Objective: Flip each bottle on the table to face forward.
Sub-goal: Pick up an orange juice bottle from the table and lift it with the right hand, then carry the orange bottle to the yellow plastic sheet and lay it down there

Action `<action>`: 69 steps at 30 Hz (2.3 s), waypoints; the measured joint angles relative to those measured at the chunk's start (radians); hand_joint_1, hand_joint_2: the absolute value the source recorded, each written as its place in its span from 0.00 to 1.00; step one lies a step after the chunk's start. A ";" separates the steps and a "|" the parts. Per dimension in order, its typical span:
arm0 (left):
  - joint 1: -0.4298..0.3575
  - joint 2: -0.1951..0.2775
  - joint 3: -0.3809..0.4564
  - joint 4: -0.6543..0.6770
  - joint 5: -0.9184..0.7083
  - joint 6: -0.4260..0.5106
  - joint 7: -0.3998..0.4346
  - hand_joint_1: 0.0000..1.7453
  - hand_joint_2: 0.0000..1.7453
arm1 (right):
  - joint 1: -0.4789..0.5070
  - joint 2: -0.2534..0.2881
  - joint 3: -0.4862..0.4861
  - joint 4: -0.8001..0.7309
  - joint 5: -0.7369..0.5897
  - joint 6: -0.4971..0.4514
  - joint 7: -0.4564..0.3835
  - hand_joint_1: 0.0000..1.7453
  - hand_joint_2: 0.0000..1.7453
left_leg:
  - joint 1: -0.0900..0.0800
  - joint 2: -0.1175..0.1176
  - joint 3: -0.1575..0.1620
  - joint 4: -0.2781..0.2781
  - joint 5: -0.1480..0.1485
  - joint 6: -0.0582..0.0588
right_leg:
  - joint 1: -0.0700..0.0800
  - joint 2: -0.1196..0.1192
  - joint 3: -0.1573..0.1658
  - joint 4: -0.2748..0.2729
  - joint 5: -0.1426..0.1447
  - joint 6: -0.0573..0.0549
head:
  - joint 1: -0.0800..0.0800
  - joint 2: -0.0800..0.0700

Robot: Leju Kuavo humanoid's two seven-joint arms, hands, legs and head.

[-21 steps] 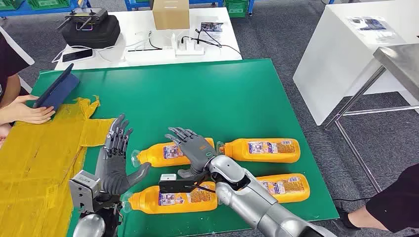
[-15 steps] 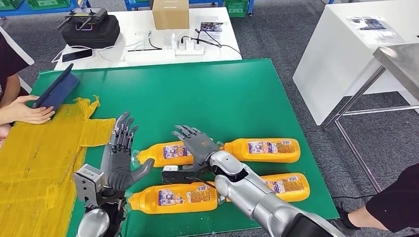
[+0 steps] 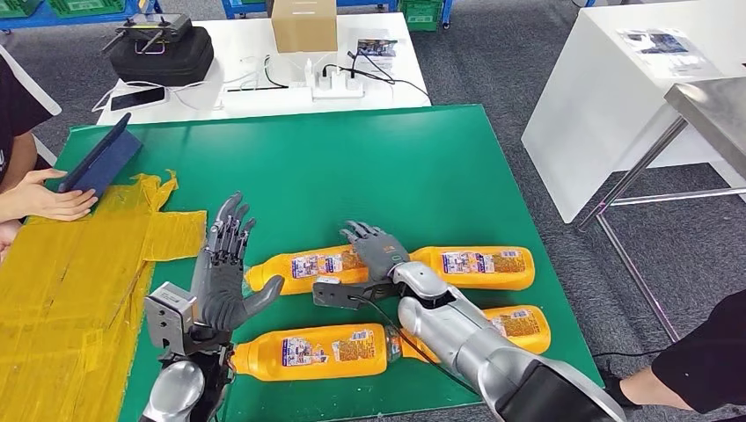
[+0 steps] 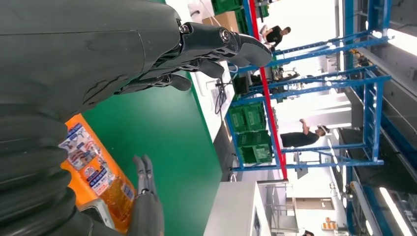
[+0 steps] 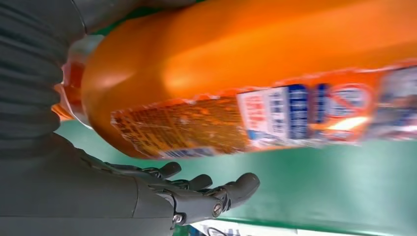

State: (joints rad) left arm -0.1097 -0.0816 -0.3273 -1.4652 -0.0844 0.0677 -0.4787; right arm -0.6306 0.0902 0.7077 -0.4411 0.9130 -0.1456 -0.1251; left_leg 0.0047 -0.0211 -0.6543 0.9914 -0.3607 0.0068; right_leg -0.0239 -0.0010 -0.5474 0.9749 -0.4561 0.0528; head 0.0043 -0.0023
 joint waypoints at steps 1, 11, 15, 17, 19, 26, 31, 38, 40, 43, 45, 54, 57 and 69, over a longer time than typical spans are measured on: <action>-0.004 0.000 -0.003 0.004 0.000 -0.001 -0.001 0.00 1.00 | -0.001 -0.002 -0.003 0.007 0.000 0.001 -0.002 0.00 1.00 | 0.000 0.000 0.000 0.000 0.000 0.000 | 0.000 0.000 0.000 0.000 0.000 0.000 | 0.000 0.000; -0.035 0.000 -0.024 0.039 0.021 -0.010 -0.009 0.00 1.00 | -0.024 -0.008 0.049 0.051 0.195 -0.029 0.017 0.41 1.00 | 0.000 0.000 0.000 0.000 0.000 0.000 | 0.000 0.000 0.000 0.000 0.000 0.000 | 0.000 0.000; -0.047 0.000 -0.031 0.059 0.034 -0.016 -0.013 0.00 1.00 | -0.035 -0.005 0.117 0.063 0.274 -0.034 -0.011 0.98 1.00 | 0.000 0.000 0.001 0.000 0.000 0.000 | 0.000 0.000 0.000 0.000 0.000 0.000 | 0.000 0.000; -0.052 0.000 -0.035 0.069 0.038 -0.017 -0.014 0.00 1.00 | -0.039 -0.004 0.142 0.068 0.289 -0.033 -0.029 0.99 1.00 | 0.000 0.001 0.001 0.000 0.000 0.000 | 0.000 0.000 0.000 0.000 0.000 0.000 | 0.000 0.000; -0.057 0.000 -0.039 0.079 0.041 -0.017 -0.016 0.00 1.00 | -0.043 -0.005 0.160 0.072 0.292 -0.032 -0.039 0.99 1.00 | 0.000 0.001 0.001 0.000 0.000 0.000 | 0.000 0.000 0.000 0.000 0.000 0.000 | 0.000 0.000; -0.064 0.000 -0.045 0.101 0.045 -0.019 -0.018 0.00 1.00 | -0.046 -0.006 0.189 0.083 0.285 -0.028 -0.049 1.00 1.00 | 0.000 0.000 0.001 0.000 0.000 0.000 | 0.000 0.000 0.001 0.000 0.000 0.000 | 0.000 0.000; -0.066 0.000 -0.051 0.107 0.048 -0.019 -0.019 0.00 1.00 | -0.042 -0.010 0.184 0.085 0.240 -0.063 -0.032 1.00 1.00 | 0.000 0.000 0.002 0.000 0.000 0.000 | 0.000 0.000 0.001 0.000 0.000 0.000 | 0.000 0.000; -0.050 0.000 -0.052 0.102 0.044 -0.009 -0.017 0.00 1.00 | 0.004 -0.024 0.143 0.081 0.234 -0.303 0.074 1.00 1.00 | 0.000 0.000 0.000 0.000 0.000 0.000 | 0.000 0.000 0.001 0.000 0.001 0.001 | 0.000 0.000; -0.038 0.000 -0.052 0.093 0.034 -0.003 -0.013 0.00 1.00 | 0.026 -0.027 0.117 0.061 0.244 -0.409 0.108 1.00 1.00 | 0.000 0.000 0.000 0.000 0.000 0.000 | 0.000 0.000 0.001 0.000 0.001 0.001 | 0.000 0.000; -0.011 0.000 -0.051 0.071 0.015 0.004 -0.008 0.00 1.00 | 0.076 -0.032 0.031 -0.023 0.287 -0.520 0.140 1.00 1.00 | 0.000 0.000 -0.001 0.000 0.000 0.000 | 0.000 0.000 0.000 0.000 0.001 0.001 | 0.000 0.000; 0.004 0.000 -0.050 0.056 0.004 0.007 -0.005 0.00 1.00 | 0.117 -0.033 -0.048 -0.102 0.317 -0.535 0.128 1.00 1.00 | 0.000 -0.001 -0.001 0.000 0.000 0.000 | 0.000 0.000 0.000 0.000 0.000 0.001 | 0.000 0.000; 0.053 0.000 -0.041 0.015 -0.033 0.008 0.009 0.00 1.00 | 0.302 0.092 -0.494 -0.491 -0.054 -0.535 -0.305 1.00 1.00 | 0.000 -0.001 -0.003 0.000 0.000 0.000 | 0.000 -0.001 -0.002 0.000 0.000 0.000 | 0.000 0.000; 0.059 0.001 -0.041 0.008 -0.034 0.007 0.010 0.00 1.00 | 0.363 0.108 -0.513 -0.618 -0.306 -0.518 -0.365 1.00 1.00 | 0.000 -0.001 -0.004 0.000 0.000 0.000 | 0.000 -0.001 -0.003 0.000 0.000 0.000 | 0.000 0.000; 0.040 0.008 -0.044 -0.013 0.032 -0.070 0.004 0.00 1.00 | 0.446 0.092 -0.330 -0.741 -0.422 -0.232 -0.399 1.00 1.00 | 0.001 0.000 -0.004 0.000 0.000 0.000 | 0.000 0.000 -0.004 0.000 0.000 0.000 | 0.000 0.000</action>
State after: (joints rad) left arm -0.0696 -0.0736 -0.3712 -1.4786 -0.0528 -0.0020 -0.4742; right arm -0.1845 0.1825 0.3773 -1.1822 0.4914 -0.3774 -0.5240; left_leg 0.0052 -0.0212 -0.6579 0.9912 -0.3606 0.0066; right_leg -0.0235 -0.0014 -0.5515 0.9750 -0.4559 0.0531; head 0.0045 -0.0023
